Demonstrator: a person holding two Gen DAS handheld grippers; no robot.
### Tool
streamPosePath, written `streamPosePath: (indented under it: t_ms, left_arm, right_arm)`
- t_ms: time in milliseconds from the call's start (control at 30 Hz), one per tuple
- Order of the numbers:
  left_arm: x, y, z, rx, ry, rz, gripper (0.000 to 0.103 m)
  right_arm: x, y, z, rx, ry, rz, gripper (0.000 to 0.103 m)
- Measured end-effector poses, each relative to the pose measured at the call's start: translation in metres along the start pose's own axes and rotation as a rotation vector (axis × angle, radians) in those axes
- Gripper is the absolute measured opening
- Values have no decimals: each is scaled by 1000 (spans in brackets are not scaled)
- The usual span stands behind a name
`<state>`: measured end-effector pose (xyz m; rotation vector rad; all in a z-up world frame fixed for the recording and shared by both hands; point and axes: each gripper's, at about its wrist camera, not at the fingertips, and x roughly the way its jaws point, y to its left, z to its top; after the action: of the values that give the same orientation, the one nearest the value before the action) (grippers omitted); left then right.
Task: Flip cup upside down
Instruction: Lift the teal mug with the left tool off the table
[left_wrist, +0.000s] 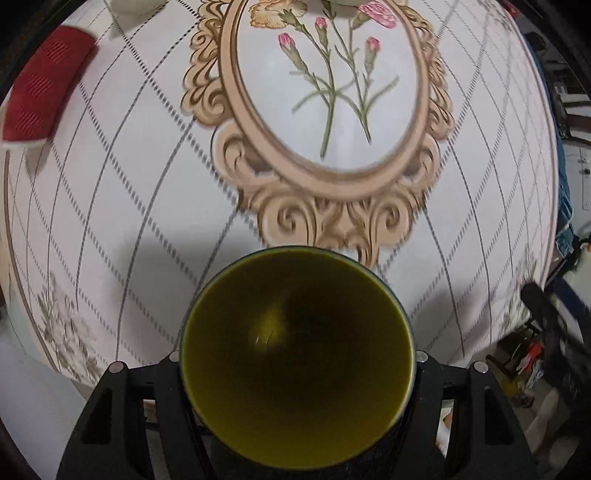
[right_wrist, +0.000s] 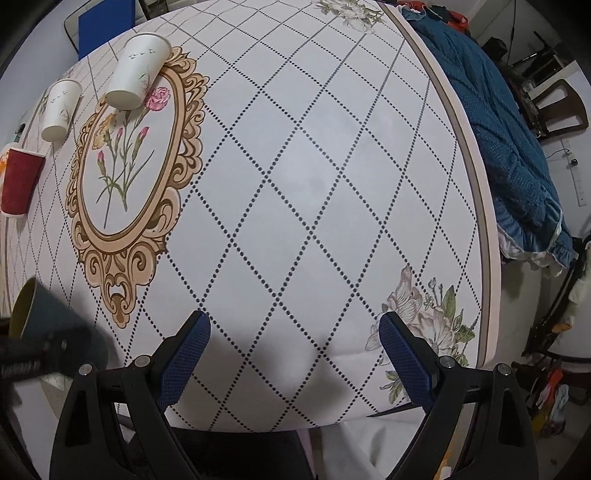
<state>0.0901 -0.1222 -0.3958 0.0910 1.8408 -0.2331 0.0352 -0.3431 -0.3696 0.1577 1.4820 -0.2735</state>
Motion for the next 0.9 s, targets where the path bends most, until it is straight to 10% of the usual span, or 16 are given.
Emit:
streamPosePath:
  t_ms: [900]
  left_arm:
    - [23,18,64,-105,4,12,67]
  right_arm:
    - [15,-1,39,7,20,-69,95]
